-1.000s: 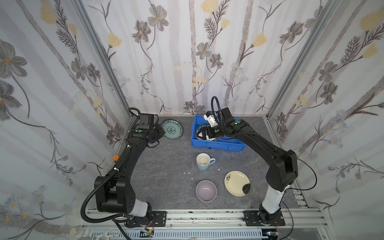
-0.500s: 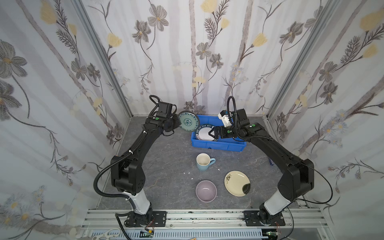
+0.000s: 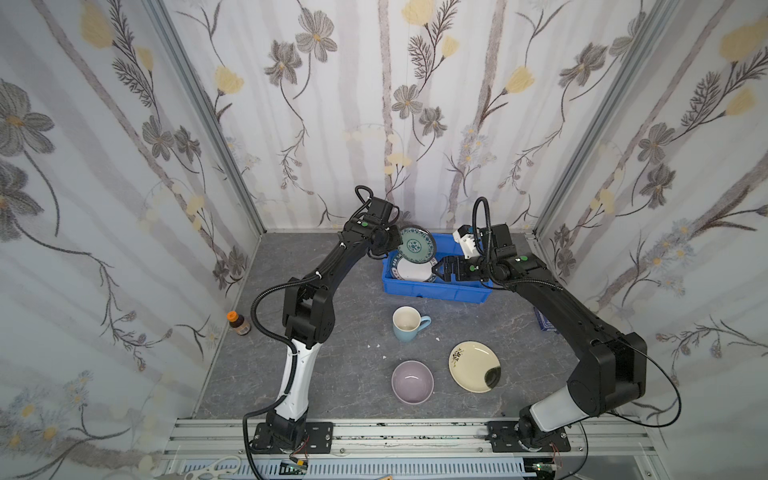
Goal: Place the mixed dishes into the plastic bin
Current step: 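Carry the blue-floral plate over the blue bin with left gripper, then lower the blue-floral plate onto the green-rimmed plates and open left gripper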
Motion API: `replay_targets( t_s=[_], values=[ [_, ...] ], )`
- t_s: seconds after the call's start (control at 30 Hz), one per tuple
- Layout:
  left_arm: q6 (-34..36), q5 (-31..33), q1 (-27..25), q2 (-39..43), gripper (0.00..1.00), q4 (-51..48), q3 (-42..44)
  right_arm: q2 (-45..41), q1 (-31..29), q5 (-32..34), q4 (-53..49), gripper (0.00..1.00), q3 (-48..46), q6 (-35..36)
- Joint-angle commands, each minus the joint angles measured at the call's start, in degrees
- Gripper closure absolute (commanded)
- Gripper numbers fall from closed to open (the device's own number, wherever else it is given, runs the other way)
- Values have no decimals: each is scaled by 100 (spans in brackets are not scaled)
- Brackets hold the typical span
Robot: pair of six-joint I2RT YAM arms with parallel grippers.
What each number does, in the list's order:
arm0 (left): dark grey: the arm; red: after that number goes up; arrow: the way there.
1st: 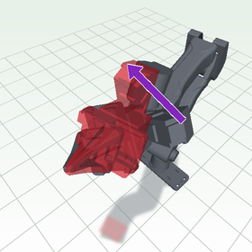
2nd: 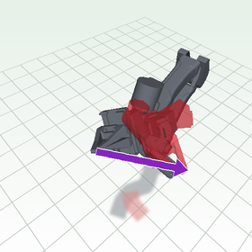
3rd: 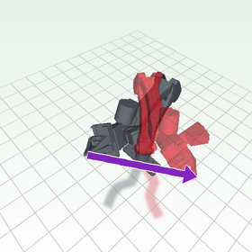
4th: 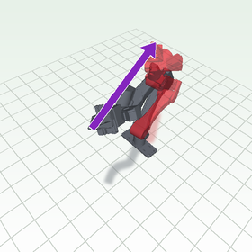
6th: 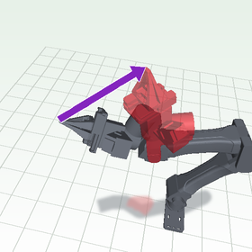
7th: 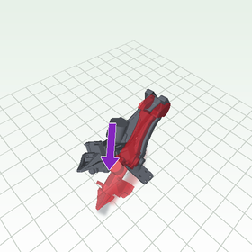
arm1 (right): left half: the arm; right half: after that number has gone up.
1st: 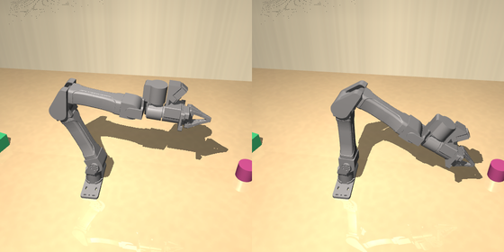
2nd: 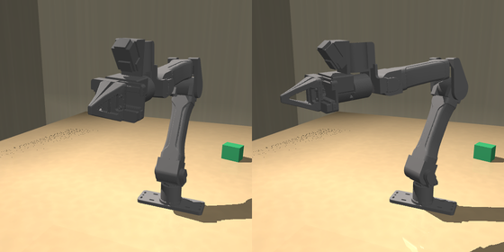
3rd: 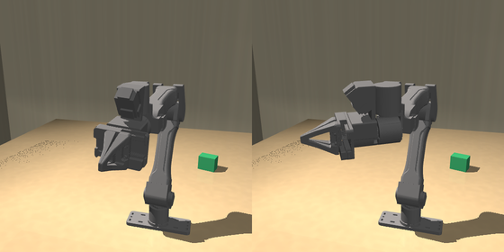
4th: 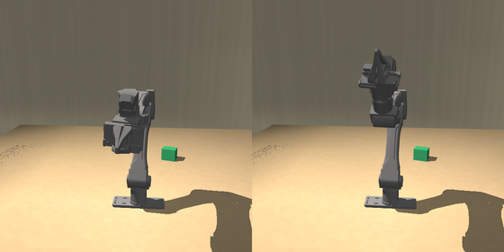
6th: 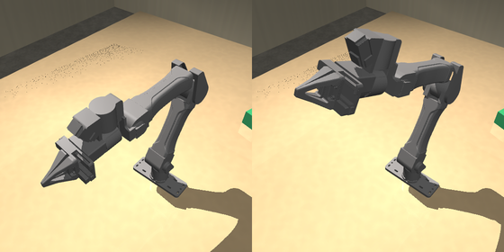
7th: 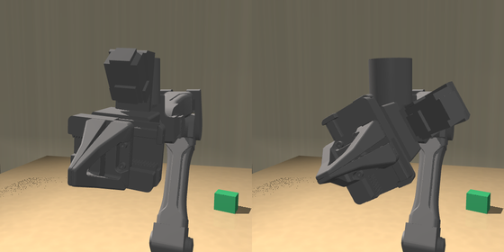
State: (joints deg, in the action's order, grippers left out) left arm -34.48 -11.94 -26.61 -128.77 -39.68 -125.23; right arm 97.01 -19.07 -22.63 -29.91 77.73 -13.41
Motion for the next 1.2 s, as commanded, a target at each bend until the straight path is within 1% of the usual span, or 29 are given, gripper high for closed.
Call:
replay_targets(
  t_s=[0.0, 0.3, 0.5, 0.67, 0.87, 0.93, 0.97, 1.07, 1.17],
  values=[
    [27, 154, -59, -221, 100, -352, -295, -136, 99, -55, 300, 0, -123, 80],
    [79, 190, -220, -900, 100, -805, -968, -257, 228, -159, 468, 0, -407, 49],
    [143, 418, -231, -1093, 100, -1039, -1062, -271, 254, -198, 527, 0, -487, 40],
    [161, 450, -231, -1349, 100, -1255, -1325, -279, 272, -236, 576, 1, -561, 31],
    [152, 486, -231, -1426, 99, -1292, -1346, -316, 299, -245, 610, 0, -628, 23],
    [168, 511, -230, -1432, 92, -1321, -1347, -314, 308, -274, 618, 0, -633, 19],
    [173, 544, -231, -1431, 86, -1348, -1353, -314, 316, -277, 626, 0, -632, 24],
    [203, 638, -233, -1421, 63, -1466, -1355, -314, 325, -296, 635, 0, -637, 23],
    [244, 708, -229, -1412, 57, -1534, -1355, -314, 325, -328, 645, 0, -675, 30]
  ],
)
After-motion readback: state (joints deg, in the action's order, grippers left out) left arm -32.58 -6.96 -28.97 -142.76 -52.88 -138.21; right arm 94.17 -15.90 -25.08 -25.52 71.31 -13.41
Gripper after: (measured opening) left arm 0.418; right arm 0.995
